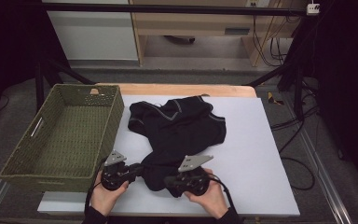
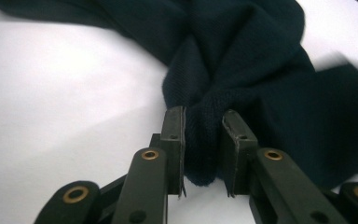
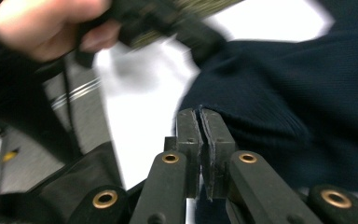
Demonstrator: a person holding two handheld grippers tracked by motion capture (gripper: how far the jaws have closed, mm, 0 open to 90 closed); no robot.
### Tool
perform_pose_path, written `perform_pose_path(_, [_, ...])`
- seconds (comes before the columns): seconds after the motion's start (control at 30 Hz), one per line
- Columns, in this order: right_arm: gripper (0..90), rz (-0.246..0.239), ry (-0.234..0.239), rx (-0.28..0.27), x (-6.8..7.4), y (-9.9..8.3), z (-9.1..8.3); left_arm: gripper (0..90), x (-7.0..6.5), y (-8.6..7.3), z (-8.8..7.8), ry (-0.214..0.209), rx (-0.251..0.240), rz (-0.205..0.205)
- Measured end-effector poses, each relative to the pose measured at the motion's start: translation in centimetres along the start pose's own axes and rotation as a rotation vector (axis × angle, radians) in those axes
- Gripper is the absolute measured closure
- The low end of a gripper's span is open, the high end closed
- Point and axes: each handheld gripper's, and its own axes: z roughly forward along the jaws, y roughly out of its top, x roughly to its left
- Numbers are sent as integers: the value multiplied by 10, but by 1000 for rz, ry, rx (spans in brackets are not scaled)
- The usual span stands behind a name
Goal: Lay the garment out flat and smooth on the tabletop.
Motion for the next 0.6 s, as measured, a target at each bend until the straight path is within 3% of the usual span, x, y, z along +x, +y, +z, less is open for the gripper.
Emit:
perform_pose_path(0.1, [865, -31, 19, 67, 11, -5, 25, 733, 0, -1, 2, 21, 3, 15])
perform_pose_path(0.2, [769, -30, -4, 68, 10, -10, 33, 738, 0, -2, 5, 32, 4, 22])
perform_pose_path(0.33, [639, -14, -38, -2, 4, -13, 4, 739, 3, -3, 6, 26, 4, 13])
perform_pose_path(0.47, [500, 6, -187, -39, -9, -26, -26, 740, 4, -3, 6, 21, 4, 12])
perform_pose_path(0.53, [437, 38, -223, -29, -17, -36, -27, 740, 4, -3, 6, 16, 1, 8])
perform_pose_path(0.6, [404, 75, -214, -10, -23, -42, -19, 740, 5, -4, 7, 11, -1, 5])
